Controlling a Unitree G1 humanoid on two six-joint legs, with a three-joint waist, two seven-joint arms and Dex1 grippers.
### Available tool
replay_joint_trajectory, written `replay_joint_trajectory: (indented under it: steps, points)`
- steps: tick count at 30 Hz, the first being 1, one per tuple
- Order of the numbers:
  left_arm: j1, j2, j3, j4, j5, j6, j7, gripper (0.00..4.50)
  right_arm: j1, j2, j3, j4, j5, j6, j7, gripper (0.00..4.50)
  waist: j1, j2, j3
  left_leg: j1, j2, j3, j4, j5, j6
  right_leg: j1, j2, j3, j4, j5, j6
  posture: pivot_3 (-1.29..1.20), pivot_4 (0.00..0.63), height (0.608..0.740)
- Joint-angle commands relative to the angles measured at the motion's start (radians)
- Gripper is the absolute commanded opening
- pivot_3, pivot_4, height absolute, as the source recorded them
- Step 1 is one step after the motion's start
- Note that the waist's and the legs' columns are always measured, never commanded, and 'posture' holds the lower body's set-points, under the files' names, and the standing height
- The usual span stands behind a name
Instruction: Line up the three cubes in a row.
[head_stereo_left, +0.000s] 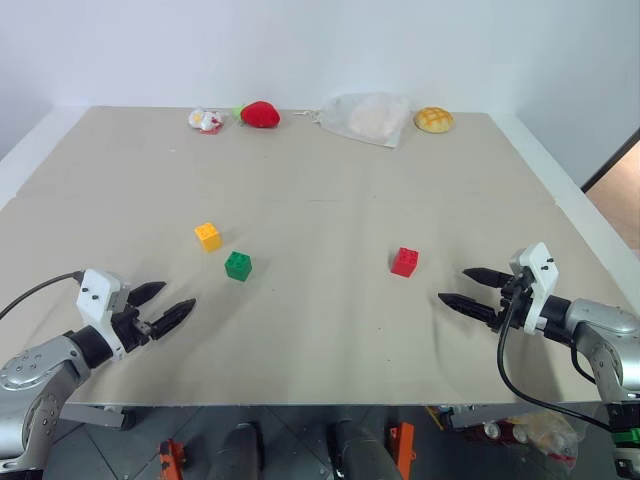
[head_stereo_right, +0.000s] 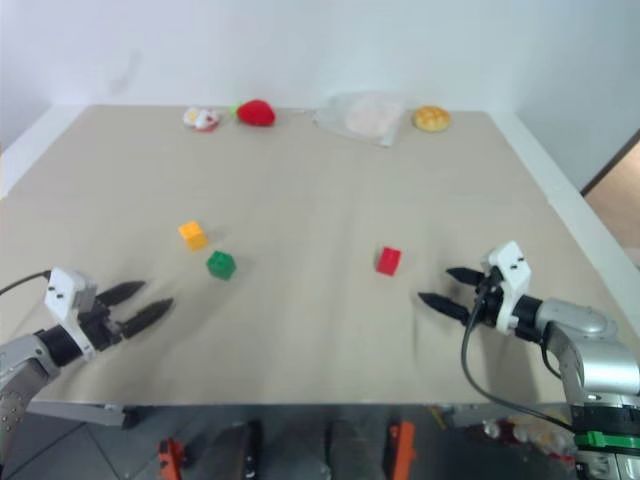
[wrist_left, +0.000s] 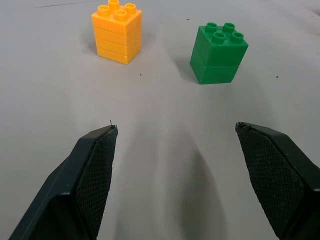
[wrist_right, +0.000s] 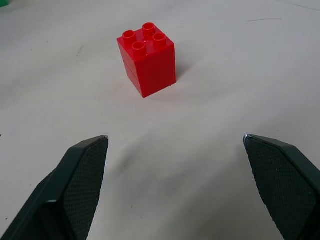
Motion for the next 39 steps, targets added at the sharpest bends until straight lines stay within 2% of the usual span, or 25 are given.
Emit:
replay_joint_trajectory:
  steps: [1, 8, 11, 17, 25, 29, 33, 35, 39]
  points:
    - [-0.022, 0.009, 0.0, -0.027, -0.015, -0.009, -0.024, 3.9, -0.016, -0.003, -0.016, -0.035, 0.008, -0.011, -0.001, 4.5, 0.0, 0.0, 0.0, 0.0, 0.0, 0.0, 0.0, 0.0, 0.0, 0.0, 0.0, 0.0, 0.0, 0.0, 0.0, 0.0, 0.15, 0.739]
    - [-0.057, 0.108, -0.171, -0.085, 0.084, -0.071, -0.193, 3.9, -0.122, 0.003, 0.105, 0.06, -0.077, -0.084, 0.038, 4.5, -0.002, 0.0, 0.0, 0.001, 0.0, 0.001, 0.0, 0.0, 0.0, 0.0, 0.0, 0.0, 0.0, 0.0, 0.0, 0.0, 0.15, 0.739]
    - [-0.123, 0.113, -0.217, -0.096, 0.065, -0.054, -0.225, 3.9, -0.199, 0.013, 0.164, 0.154, -0.126, -0.139, 0.07, 4.5, -0.001, 0.0, 0.0, 0.001, 0.0, 0.001, 0.0, 0.0, 0.0, 0.0, 0.0, 0.0, 0.0, 0.0, 0.0, 0.0, 0.15, 0.739]
    - [-0.233, 0.075, -0.25, -0.114, 0.002, -0.005, -0.24, 3.9, -0.382, 0.065, 0.246, 0.397, -0.203, -0.246, 0.129, 4.5, -0.002, 0.0, 0.0, 0.001, 0.0, 0.001, 0.0, 0.0, 0.001, 0.001, 0.0, 0.0, 0.0, 0.002, 0.002, 0.0, 0.15, 0.739]
    - [-0.256, 0.061, -0.24, -0.168, -0.05, 0.043, -0.224, 3.9, -0.492, 0.133, 0.286, 0.539, -0.249, -0.322, 0.181, 4.5, -0.002, 0.0, 0.0, 0.001, 0.0, -0.001, 0.0, 0.0, 0.001, 0.002, 0.002, 0.0, 0.001, 0.001, 0.003, 0.0, 0.15, 0.739]
    - [-0.243, 0.06, -0.227, -0.179, -0.063, 0.047, -0.215, 3.94, -0.518, 0.16, 0.292, 0.575, -0.255, -0.342, 0.199, 3.36, -0.002, 0.0, 0.0, 0.001, 0.0, -0.001, 0.001, 0.0, 0.001, 0.002, 0.002, 0.001, 0.001, 0.002, 0.003, 0.0, 0.15, 0.739]
    - [-0.228, 0.06, -0.211, -0.175, -0.066, 0.04, -0.209, 3.94, -0.525, 0.163, 0.291, 0.574, -0.248, -0.335, 0.241, 1.85, -0.002, 0.0, 0.0, 0.001, 0.0, -0.001, 0.002, 0.0, 0.002, 0.003, 0.002, 0.001, 0.001, 0.002, 0.003, 0.0, 0.15, 0.739]
    - [-0.22, 0.062, -0.205, -0.171, -0.064, 0.034, -0.211, 3.94, -0.527, 0.159, 0.289, 0.569, -0.247, -0.333, 0.253, 1.28, -0.002, 0.0, 0.0, 0.001, 0.0, -0.001, 0.002, 0.0, 0.002, 0.003, 0.002, 0.001, 0.001, 0.002, 0.003, 0.0, 0.15, 0.739]
    - [-0.195, 0.061, -0.184, -0.152, -0.074, 0.028, -0.225, 3.94, -0.537, 0.155, 0.282, 0.522, -0.232, -0.312, 0.282, 1.26, -0.003, 0.0, 0.0, 0.001, 0.0, 0.0, 0.003, 0.0, 0.002, 0.003, 0.002, 0.001, 0.002, 0.002, 0.003, 0.0, 0.15, 0.739]
